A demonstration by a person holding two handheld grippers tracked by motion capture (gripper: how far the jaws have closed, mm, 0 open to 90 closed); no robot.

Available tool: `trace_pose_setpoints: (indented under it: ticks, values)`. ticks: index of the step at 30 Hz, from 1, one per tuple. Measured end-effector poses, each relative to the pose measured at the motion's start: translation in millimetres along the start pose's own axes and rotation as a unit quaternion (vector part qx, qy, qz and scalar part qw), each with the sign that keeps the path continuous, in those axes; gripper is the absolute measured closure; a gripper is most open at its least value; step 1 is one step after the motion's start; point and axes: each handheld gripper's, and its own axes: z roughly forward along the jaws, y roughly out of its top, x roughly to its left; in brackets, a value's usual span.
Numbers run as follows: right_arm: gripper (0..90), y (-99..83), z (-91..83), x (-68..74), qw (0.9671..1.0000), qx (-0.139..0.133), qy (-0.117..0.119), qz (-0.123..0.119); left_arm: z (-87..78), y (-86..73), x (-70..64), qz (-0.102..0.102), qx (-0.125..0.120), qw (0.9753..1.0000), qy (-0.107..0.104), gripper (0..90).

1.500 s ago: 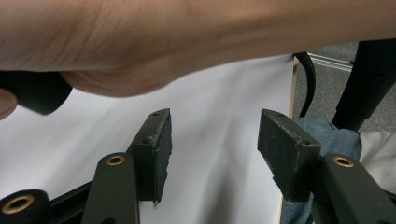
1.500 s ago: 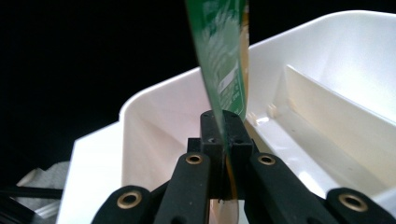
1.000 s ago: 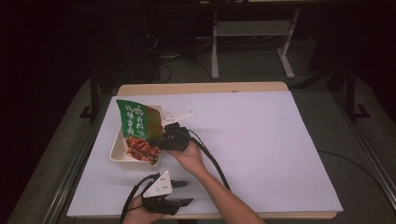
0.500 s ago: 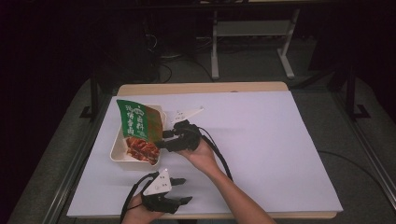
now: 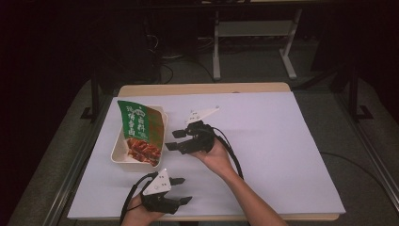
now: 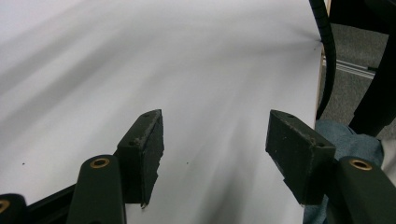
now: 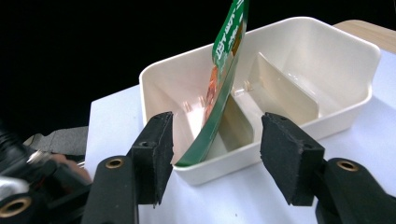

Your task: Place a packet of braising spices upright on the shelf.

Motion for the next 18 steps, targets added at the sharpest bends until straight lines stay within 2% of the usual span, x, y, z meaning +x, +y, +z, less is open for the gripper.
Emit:
trace_pose_setpoints:
  ticks: [6, 18]
  values:
    - [40.6, -2.8, -15.4, -0.8, 1.0, -0.005, -0.004, -0.001, -0.4, -0.4, 0.5, 0.001, 0.002, 1.0, 0.001, 35.6]
    - [38.5, -21.7, -40.8, -10.6, 0.9996, 0.008, -0.024, 0.015, 0.1, -0.8, 1.0, -0.005, 0.002, 1.0, 0.003, 34.8]
